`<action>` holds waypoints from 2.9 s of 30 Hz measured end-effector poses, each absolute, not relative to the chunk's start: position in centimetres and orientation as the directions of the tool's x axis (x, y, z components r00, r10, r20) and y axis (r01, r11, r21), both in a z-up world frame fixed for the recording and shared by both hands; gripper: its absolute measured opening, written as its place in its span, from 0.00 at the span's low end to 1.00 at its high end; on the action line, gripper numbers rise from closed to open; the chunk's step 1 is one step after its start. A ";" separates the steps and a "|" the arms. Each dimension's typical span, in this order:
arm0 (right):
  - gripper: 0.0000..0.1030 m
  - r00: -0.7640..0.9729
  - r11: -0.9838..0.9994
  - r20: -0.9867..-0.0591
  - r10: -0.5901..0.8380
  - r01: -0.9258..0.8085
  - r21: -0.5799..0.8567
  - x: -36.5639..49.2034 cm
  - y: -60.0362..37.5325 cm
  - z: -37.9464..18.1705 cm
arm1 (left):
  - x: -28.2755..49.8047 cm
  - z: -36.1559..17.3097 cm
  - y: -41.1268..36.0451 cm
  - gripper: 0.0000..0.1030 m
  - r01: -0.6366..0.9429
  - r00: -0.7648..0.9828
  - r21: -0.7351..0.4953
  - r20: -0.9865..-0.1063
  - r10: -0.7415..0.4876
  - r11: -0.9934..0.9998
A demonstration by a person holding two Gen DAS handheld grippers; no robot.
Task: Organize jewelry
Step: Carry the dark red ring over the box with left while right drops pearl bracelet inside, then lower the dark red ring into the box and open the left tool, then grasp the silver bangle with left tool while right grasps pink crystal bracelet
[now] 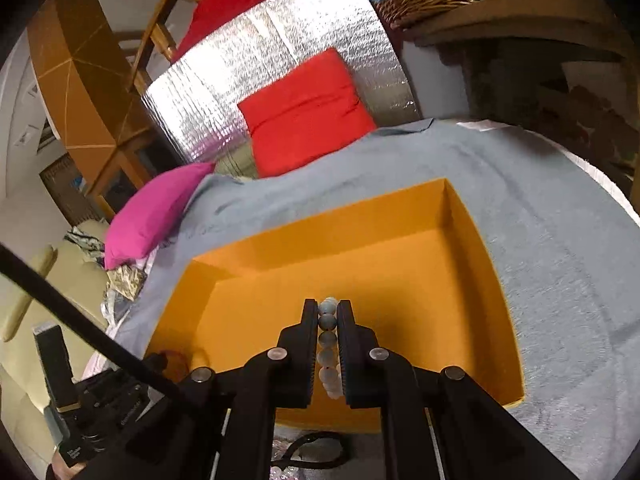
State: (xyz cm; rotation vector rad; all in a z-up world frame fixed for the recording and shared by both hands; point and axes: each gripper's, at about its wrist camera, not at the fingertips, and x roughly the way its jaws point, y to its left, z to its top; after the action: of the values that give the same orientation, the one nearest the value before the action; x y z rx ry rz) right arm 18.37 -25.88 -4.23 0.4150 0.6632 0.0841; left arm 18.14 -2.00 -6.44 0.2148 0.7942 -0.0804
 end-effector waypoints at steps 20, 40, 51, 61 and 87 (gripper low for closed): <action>0.34 0.762 0.913 -0.621 0.185 0.101 0.396 17.3 -26.4 -3.7 | 17.9 -6.1 -2.1 0.07 0.149 0.697 0.170 -0.717 0.018 0.974; 0.43 0.728 0.823 -0.644 0.234 0.204 0.530 13.0 -32.3 -4.8 | 17.6 -6.1 -2.2 0.07 0.133 0.687 0.161 -0.727 0.026 0.978; 0.42 0.681 0.775 -0.689 0.247 0.288 0.562 12.9 -33.5 -6.3 | 17.3 -6.2 -2.6 0.04 0.151 0.689 0.195 -0.724 0.039 0.969; 0.45 0.700 0.804 -0.688 0.191 0.290 0.519 14.4 -32.6 -6.5 | 17.4 -6.2 -2.3 0.18 0.154 0.681 0.165 -0.733 0.016 0.974; 0.45 0.563 0.863 -0.729 0.388 0.056 0.502 12.5 -23.0 -8.1 | 9.0 -1.3 6.4 0.68 0.202 0.821 -0.127 -0.519 -0.239 0.971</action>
State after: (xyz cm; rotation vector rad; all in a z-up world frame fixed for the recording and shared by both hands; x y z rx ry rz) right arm 12.48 -23.05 -8.12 0.5119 0.9624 0.2054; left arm 9.01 6.42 -1.30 -0.0676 0.5606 -0.2349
